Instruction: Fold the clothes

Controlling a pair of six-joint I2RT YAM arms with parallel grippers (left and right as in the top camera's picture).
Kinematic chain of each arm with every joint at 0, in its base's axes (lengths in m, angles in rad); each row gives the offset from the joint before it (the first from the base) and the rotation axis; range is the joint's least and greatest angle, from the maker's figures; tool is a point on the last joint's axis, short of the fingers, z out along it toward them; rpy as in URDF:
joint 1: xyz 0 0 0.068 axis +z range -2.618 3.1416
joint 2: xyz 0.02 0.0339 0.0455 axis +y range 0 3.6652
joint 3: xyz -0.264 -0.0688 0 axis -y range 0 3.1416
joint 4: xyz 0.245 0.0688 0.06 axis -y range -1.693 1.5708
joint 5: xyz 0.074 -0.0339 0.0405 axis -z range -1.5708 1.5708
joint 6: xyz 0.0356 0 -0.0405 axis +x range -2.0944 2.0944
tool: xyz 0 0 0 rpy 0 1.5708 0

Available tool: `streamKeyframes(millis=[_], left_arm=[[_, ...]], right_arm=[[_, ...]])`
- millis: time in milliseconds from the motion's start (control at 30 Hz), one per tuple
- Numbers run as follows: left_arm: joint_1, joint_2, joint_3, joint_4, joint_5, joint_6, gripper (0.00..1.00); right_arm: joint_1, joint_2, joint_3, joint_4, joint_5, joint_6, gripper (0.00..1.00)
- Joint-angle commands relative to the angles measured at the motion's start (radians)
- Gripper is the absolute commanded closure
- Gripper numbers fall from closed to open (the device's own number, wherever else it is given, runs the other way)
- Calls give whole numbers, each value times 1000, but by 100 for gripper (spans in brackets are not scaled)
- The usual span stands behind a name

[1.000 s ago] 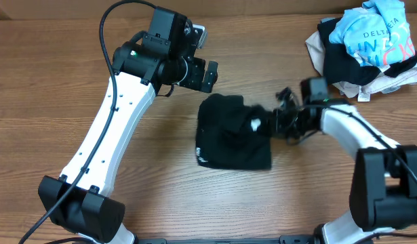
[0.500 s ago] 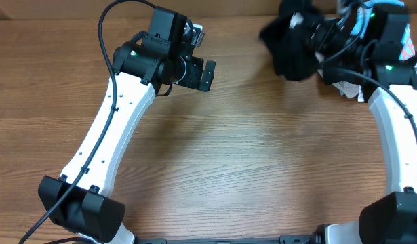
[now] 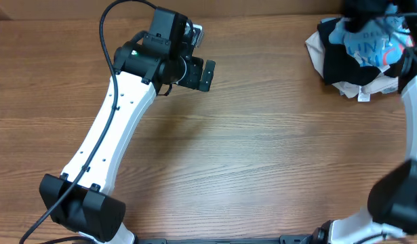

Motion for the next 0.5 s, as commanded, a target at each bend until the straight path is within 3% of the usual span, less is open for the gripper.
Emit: streamKeyframes(millis=[0, 233, 467], left_arm=[[0, 24, 2, 3, -45, -10, 0], [0, 27, 2, 10, -74, -10, 0], [0, 28, 2, 48, -79, -10, 0]], right_arm=[[-18, 142, 137, 33, 5, 164, 96], [-26, 357, 510, -33, -21, 205, 96], [-32, 380, 597, -179, -6, 106, 96]])
